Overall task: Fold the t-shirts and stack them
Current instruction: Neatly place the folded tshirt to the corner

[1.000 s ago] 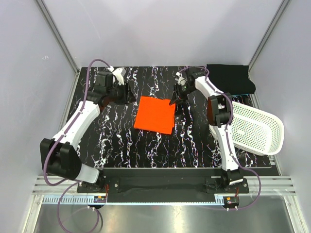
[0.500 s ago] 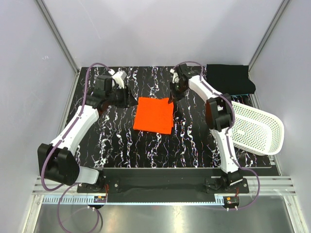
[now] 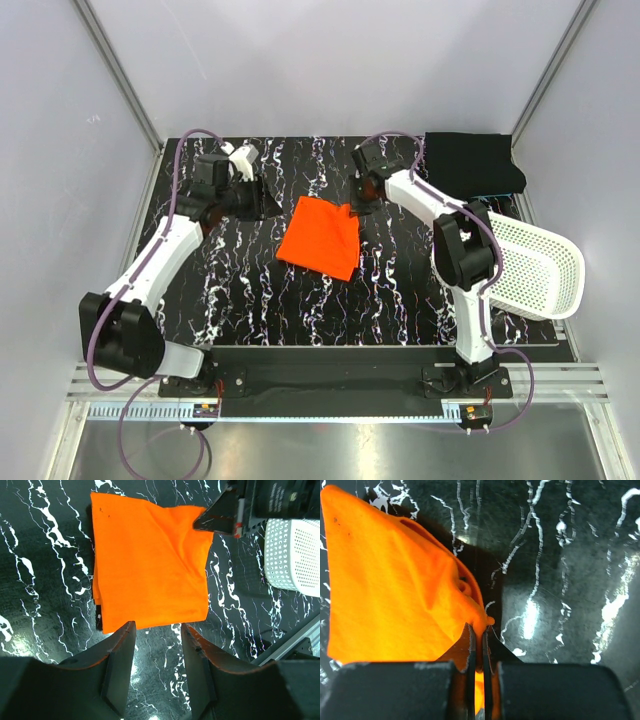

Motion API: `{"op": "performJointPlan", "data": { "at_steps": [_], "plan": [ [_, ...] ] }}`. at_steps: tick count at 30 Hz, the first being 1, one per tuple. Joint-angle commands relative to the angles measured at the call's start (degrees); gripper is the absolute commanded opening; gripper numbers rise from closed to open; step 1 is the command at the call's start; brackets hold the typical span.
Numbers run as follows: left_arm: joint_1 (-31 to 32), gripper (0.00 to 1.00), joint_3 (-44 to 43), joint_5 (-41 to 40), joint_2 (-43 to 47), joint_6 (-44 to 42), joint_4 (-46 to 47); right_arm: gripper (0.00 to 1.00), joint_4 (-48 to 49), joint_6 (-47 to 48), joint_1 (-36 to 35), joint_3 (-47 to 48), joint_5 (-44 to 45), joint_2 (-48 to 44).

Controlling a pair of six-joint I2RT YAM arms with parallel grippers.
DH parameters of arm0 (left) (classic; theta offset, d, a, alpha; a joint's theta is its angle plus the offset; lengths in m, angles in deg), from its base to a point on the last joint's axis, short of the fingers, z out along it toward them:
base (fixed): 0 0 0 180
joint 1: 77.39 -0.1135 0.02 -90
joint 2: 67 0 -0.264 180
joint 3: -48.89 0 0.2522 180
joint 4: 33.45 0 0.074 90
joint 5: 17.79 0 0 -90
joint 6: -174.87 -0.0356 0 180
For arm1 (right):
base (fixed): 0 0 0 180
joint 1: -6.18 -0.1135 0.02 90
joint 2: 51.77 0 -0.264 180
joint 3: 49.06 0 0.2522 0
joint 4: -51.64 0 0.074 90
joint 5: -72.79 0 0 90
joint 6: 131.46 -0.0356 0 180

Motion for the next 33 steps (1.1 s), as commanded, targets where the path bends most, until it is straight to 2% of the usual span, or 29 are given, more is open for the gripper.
{"op": "performJointPlan", "data": {
  "at_steps": [1,6,12,14,24,30,33],
  "plan": [
    [-0.1,0.46,-1.2,0.5,-0.8,0.2,2.4,0.0,5.3,3.2,-1.9,-1.1,5.8,-4.8],
    [-0.1,0.47,-0.8,-0.3,-1.3,0.1,2.5,0.0,7.2,7.1,-1.9,-1.7,9.3,-7.2],
    [-0.1,0.47,-0.2,1.3,-1.6,0.5,2.4,0.0,6.8,20.4,-1.8,1.8,15.7,-6.5],
    [-0.1,0.47,0.0,1.9,-1.6,1.0,2.5,0.0,6.9,24.6,-0.7,3.0,14.3,-6.1],
    [1.0,0.47,0.8,6.0,-2.3,2.4,4.3,0.0,6.8,33.0,5.0,10.0,14.1,-6.6],
    [1.0,0.47,0.9,5.9,-2.1,2.4,4.3,0.0,1.4,35.9,10.1,16.7,10.6,-7.2],
    [0.9,0.47,0.9,5.6,-2.1,2.4,4.4,0.0,0.7,39.4,10.4,17.8,10.0,-8.1]
  ]
}}
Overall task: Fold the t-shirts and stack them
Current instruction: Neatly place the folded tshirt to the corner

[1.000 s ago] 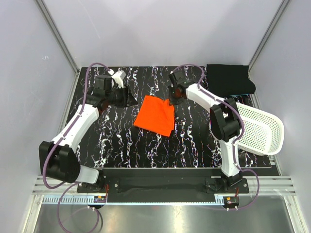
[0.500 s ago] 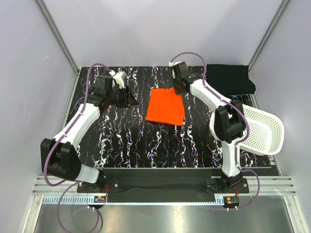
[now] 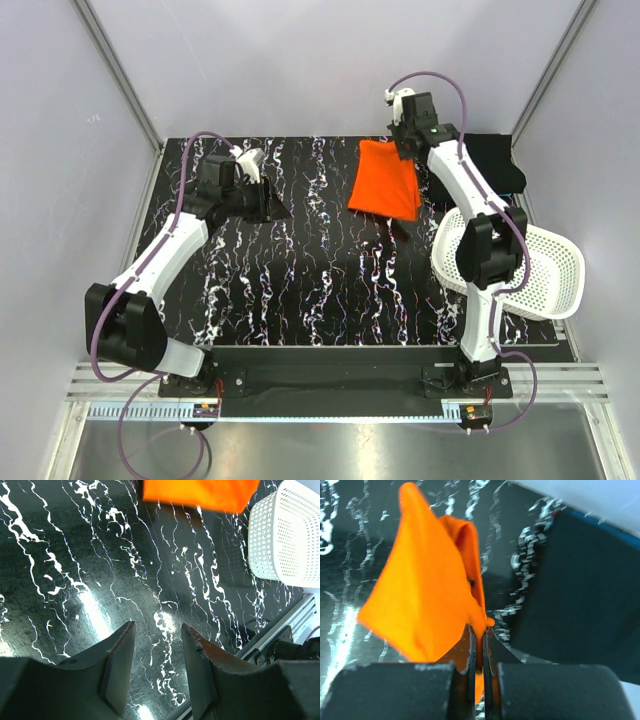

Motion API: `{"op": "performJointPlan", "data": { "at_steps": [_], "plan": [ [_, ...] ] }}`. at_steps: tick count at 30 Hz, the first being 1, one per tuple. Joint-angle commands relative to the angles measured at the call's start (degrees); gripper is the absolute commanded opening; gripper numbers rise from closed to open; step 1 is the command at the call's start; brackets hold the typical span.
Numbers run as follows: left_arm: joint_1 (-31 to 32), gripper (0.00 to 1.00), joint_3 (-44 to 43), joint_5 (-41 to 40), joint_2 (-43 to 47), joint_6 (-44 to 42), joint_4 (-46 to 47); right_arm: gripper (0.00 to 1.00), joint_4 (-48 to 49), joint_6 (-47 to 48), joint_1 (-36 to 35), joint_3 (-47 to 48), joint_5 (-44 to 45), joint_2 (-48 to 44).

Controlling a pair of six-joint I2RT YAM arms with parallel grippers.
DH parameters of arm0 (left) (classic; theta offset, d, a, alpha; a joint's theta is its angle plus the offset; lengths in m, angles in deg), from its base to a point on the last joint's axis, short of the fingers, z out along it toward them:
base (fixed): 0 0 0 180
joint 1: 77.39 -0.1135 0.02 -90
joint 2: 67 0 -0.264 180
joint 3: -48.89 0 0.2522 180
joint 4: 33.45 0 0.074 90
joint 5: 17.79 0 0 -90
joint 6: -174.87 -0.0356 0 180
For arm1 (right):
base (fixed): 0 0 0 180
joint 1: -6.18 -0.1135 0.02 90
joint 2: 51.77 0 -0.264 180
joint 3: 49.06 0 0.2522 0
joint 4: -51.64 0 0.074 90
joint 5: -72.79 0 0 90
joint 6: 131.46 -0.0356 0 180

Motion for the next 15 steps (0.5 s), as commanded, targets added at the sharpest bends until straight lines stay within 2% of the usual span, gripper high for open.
{"op": "performJointPlan", "data": {
  "at_steps": [1,4,10,15],
  "plan": [
    [0.0,0.47,0.4,1.3,0.5,0.3,2.7,0.0,-0.5,5.8,0.5,4.2,-2.1,-4.5],
    [0.1,0.47,0.5,1.5,0.0,0.5,2.8,0.0,-0.9,8.6,1.7,7.4,-1.6,-3.3],
    [0.0,0.47,0.6,1.0,0.4,0.2,2.6,0.0,-4.5,8.6,4.4,14.7,-4.4,-1.8],
    [0.0,0.47,0.4,1.3,-0.1,0.3,2.7,0.0,-5.8,10.1,4.8,14.5,-3.7,-4.0]
  ]
}}
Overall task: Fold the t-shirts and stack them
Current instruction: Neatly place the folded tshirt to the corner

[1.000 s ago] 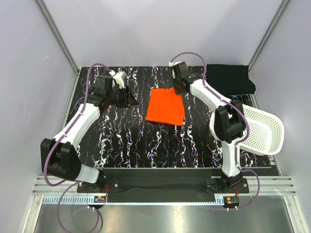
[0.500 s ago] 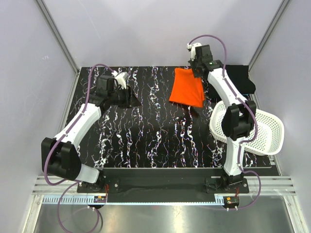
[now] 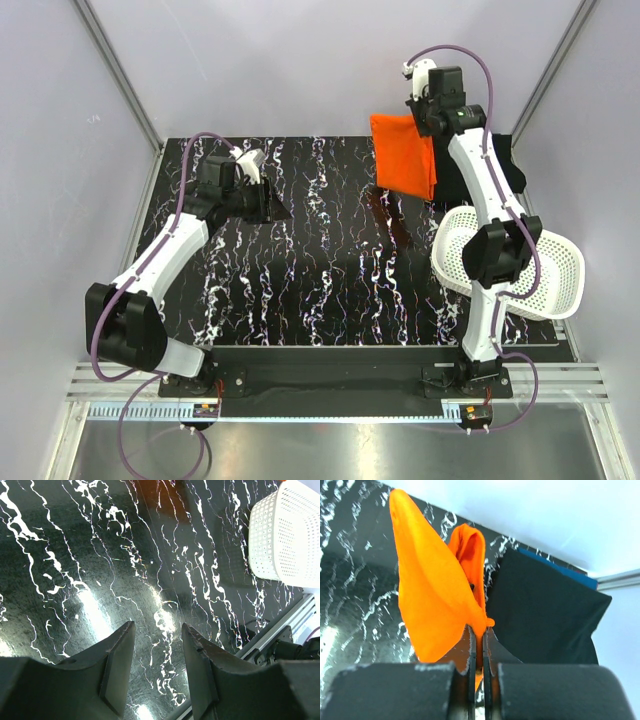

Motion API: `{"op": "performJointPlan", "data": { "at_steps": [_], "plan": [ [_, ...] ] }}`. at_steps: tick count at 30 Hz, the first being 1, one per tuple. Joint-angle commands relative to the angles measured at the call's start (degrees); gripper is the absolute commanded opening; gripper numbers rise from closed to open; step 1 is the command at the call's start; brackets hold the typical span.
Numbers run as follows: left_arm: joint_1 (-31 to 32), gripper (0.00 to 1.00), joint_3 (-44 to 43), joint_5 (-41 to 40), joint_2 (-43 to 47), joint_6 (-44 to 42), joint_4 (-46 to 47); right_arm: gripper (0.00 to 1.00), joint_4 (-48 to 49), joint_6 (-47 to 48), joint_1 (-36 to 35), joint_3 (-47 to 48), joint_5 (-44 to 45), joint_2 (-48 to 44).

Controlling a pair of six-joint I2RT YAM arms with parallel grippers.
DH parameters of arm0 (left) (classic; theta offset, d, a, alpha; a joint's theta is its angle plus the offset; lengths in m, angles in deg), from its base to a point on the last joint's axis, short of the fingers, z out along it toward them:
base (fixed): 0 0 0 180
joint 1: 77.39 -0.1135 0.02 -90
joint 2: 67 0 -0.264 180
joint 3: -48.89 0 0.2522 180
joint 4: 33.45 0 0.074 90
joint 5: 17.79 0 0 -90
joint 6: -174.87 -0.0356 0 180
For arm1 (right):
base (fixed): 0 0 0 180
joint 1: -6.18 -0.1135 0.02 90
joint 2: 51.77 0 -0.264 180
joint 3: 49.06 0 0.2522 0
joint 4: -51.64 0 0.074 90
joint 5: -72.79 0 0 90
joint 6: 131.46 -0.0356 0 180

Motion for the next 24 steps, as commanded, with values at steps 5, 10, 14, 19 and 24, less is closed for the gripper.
{"op": "performJointPlan", "data": {
  "at_steps": [5,10,14,19,24],
  "plan": [
    [0.1,0.47,-0.1,1.5,0.1,0.1,2.3,0.0,-1.0,3.7,2.9,0.5,-2.7,-5.3],
    [0.0,0.48,0.0,1.7,0.3,0.2,2.2,0.0,-1.2,4.7,6.4,-2.4,-6.1,-7.2],
    [0.1,0.48,-0.1,1.9,0.3,0.2,2.2,0.0,-1.2,5.5,7.9,-3.9,-7.5,-8.6],
    [0.0,0.49,0.0,1.8,0.8,0.0,2.3,0.0,-1.0,7.3,10.9,-5.9,-7.8,-9.8],
    [-0.1,0.49,-0.1,1.9,0.9,0.0,2.3,0.0,-0.4,9.3,15.0,-6.5,-11.8,-10.4]
  ]
}}
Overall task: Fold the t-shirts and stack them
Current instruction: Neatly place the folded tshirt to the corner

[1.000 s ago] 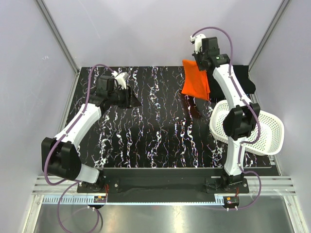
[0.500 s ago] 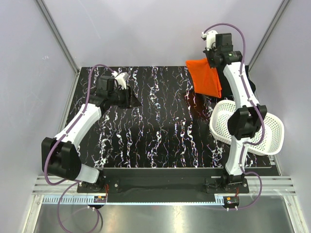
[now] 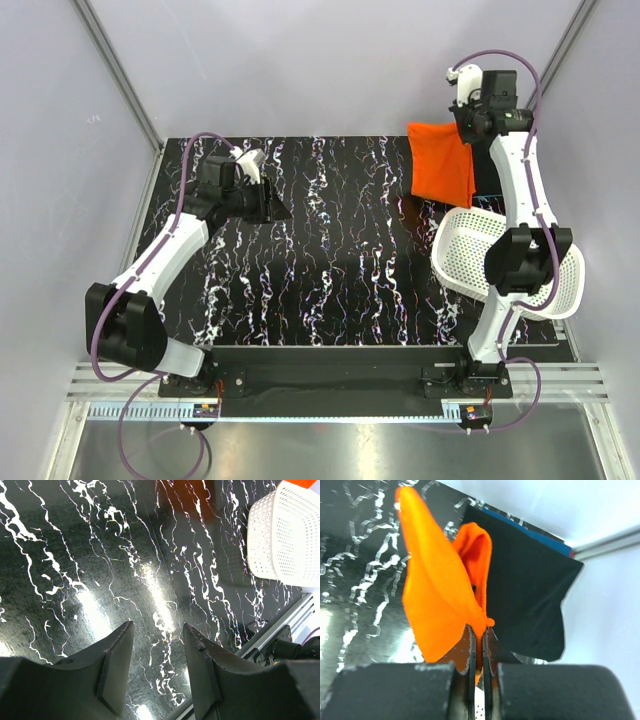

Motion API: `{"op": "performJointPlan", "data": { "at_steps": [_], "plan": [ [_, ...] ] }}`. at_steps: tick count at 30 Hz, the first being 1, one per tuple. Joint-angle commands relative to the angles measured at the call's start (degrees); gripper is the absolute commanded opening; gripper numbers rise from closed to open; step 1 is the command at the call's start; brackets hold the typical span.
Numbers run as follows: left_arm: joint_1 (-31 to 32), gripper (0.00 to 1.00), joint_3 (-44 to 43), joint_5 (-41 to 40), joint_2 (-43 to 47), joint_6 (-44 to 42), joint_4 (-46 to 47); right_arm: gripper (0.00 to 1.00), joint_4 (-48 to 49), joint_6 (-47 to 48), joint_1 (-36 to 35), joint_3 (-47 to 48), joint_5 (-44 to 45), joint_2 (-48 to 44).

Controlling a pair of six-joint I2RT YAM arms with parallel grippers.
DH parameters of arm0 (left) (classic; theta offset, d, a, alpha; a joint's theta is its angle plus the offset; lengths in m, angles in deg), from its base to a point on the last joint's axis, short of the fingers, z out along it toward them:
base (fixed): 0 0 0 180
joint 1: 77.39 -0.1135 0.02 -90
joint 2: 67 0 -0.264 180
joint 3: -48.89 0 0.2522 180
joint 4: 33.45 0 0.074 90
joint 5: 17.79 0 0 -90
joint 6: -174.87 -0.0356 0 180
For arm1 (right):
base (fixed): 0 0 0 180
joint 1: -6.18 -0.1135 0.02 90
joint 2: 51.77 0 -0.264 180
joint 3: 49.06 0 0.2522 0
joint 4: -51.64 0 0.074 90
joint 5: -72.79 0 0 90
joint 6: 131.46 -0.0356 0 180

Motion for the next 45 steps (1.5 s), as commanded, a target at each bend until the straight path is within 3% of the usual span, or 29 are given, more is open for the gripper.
{"op": "performJointPlan", "data": {
  "at_steps": [1,20,24,37,40,45],
  "plan": [
    [-0.1,0.49,-0.1,1.7,0.8,0.0,2.2,0.0,2.6,2.7,3.6,0.3,-4.2,-4.1],
    [-0.2,0.5,-0.2,2.6,-0.6,0.5,2.3,0.0,3.4,9.6,12.0,6.7,-15.1,1.5],
    [-0.3,0.5,-0.1,2.7,-0.1,0.1,2.3,0.0,3.2,11.3,13.4,11.4,-19.3,6.3],
    [-0.5,0.52,-0.6,1.4,-0.8,-0.5,2.0,0.0,5.1,6.7,16.7,30.4,-21.0,26.1],
    [-0.7,0.52,-0.7,1.8,-0.8,-0.5,1.9,0.04,6.9,5.7,16.9,33.4,-19.0,29.6],
    [-0.8,0.52,-0.6,1.3,-0.4,-0.7,1.9,0.19,16.5,1.8,17.7,34.4,-14.0,33.8]
  ]
}}
